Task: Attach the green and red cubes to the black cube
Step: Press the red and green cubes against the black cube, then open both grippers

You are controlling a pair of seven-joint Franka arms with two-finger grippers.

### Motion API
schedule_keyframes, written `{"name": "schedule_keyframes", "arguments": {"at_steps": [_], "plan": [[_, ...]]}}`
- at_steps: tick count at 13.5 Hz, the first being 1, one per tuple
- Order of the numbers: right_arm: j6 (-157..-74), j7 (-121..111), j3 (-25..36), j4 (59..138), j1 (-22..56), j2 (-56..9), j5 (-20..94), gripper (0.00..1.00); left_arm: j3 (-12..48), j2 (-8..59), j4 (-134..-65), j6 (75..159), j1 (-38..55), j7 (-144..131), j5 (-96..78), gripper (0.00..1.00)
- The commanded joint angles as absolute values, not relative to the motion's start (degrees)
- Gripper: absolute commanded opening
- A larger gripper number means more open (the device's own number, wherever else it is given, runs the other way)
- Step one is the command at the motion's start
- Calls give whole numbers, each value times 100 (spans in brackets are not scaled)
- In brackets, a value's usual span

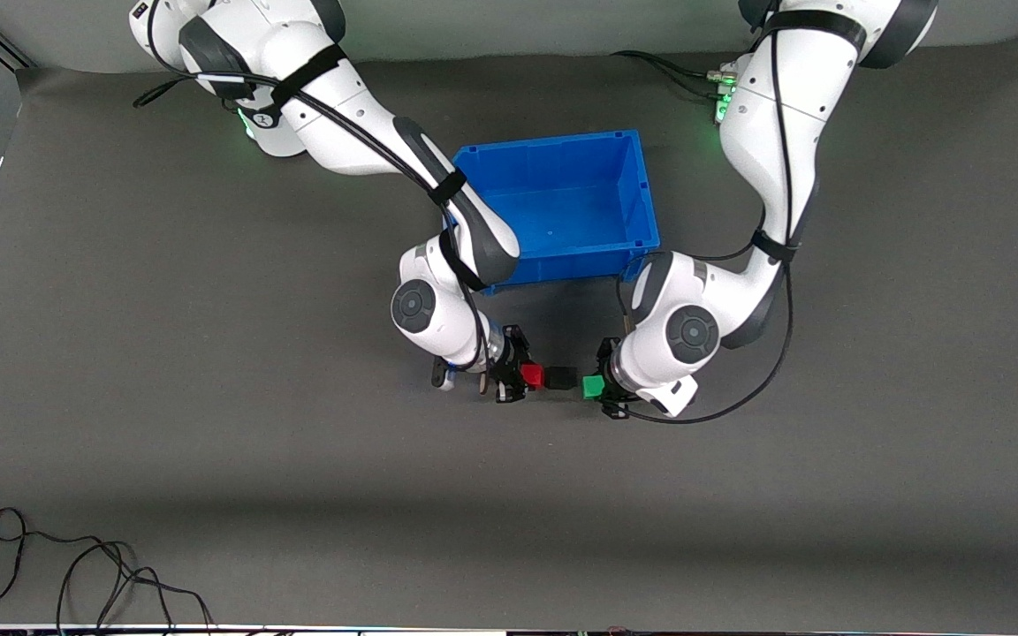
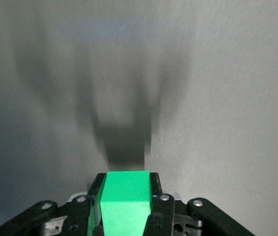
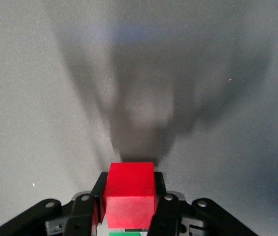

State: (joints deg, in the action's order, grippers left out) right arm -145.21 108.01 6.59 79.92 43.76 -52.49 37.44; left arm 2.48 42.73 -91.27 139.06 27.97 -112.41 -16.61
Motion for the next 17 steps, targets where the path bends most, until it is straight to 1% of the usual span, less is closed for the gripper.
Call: {"name": "schedule_keyframes", "arguments": {"at_steps": [1,7,8,9,13,14,15,16,17], "plan": [[-14589,11074,729,7656,4499,-5493,3621,31,141,4316,-9386,14282,3041,-11496,-1740,0],[-14695,11145,729,7603,4579,-5581,3560,32,141,4298,-9448,14317,3076,-11514,-1740,0],[-14739,11145,729,7603,4588,-5590,3560,33,141,4298,-9448,14317,3111,-11514,-1740,0],[-14739,11136,729,7603,4588,-5590,3507,46,141,4289,-9448,14317,3120,-11505,-1740,0],[-14748,11136,729,7603,4588,-5581,3401,46,141,4280,-9422,14300,3129,-11461,-1731,0],[-14748,11127,738,7603,4579,-5581,3367,49,141,4280,-9422,14282,3129,-11417,-1714,0],[-14739,11136,738,7603,4579,-5564,3244,82,141,4280,-9413,14282,3129,-11408,-1636,38],[-14739,11127,738,7611,4570,-5520,3130,100,141,4280,-9413,14300,3129,-11417,-1626,75],[-14731,11110,773,7620,4553,-5459,2955,100,132,4272,-9361,14282,3129,-11478,-1635,100]]}}
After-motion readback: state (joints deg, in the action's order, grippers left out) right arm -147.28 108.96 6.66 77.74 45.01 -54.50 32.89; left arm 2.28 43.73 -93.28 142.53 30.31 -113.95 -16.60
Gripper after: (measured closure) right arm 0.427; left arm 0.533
